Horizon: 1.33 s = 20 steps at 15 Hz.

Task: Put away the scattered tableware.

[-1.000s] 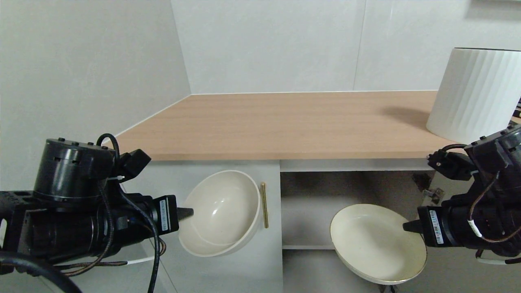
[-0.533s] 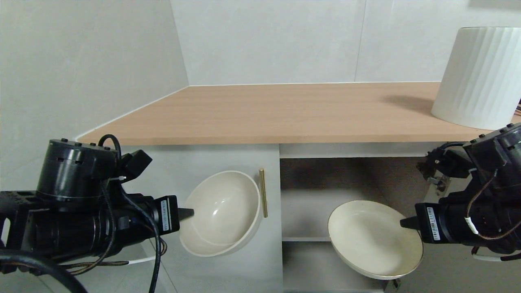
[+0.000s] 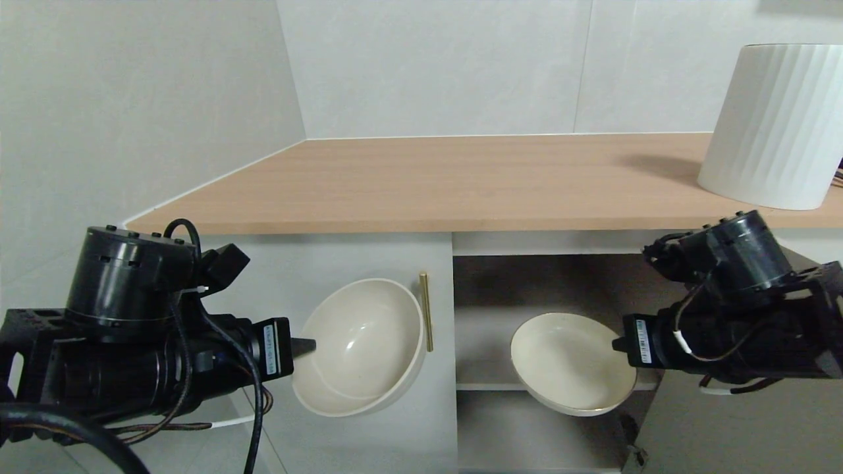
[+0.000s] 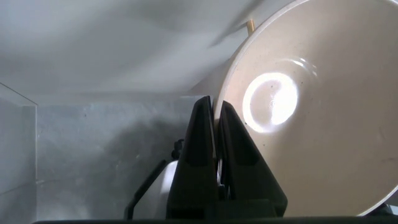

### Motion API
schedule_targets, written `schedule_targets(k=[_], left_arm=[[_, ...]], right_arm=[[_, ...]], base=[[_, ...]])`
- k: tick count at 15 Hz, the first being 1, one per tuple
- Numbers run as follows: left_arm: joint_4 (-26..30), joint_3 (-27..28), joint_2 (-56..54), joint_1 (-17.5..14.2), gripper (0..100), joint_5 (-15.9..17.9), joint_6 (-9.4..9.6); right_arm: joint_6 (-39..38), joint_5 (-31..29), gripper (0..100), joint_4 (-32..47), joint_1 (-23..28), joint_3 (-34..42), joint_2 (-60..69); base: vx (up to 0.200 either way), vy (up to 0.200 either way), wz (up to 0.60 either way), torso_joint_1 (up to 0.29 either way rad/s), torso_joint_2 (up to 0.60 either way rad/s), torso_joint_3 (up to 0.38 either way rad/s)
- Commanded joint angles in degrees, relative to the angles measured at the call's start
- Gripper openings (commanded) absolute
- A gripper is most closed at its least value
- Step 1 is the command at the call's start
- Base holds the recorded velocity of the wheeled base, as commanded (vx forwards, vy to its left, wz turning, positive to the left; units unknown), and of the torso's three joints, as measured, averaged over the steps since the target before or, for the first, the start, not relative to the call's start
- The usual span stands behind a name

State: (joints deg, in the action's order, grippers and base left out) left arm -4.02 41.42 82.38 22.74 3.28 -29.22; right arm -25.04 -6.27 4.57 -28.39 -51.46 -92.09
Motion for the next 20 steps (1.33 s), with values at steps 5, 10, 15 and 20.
schedule_targets(k=[5,10,15,20], left_arm=[[-0.02,0.15,-0.12,0.03,0,-0.03,-0.05],[0.07,0.15,0.23,0.03,0,-0.03,-0.05],[0.07,0.06,1.2,0.2,0,0.06,-0.05],[0.07,0.06,1.73,0.38,0,0.06,-0.05]], right_arm=[[-0.1,-0.24,0,-18.9,4.66,-0.57,-24.98],[-3.35,-4.28,0,-32.87,7.74,-3.65,-37.9],[-3.61,-6.65,0,-32.87,9.58,-6.81,-42.21],[-3.52,-10.7,0,-32.87,9.93,-9.63,-44.85]], base=[[0.0,0.0,0.0,0.0,0.0,0.0],[0.0,0.0,0.0,0.0,0.0,0.0],[0.0,0.0,0.0,0.0,0.0,0.0],[0.0,0.0,0.0,0.0,0.0,0.0]])
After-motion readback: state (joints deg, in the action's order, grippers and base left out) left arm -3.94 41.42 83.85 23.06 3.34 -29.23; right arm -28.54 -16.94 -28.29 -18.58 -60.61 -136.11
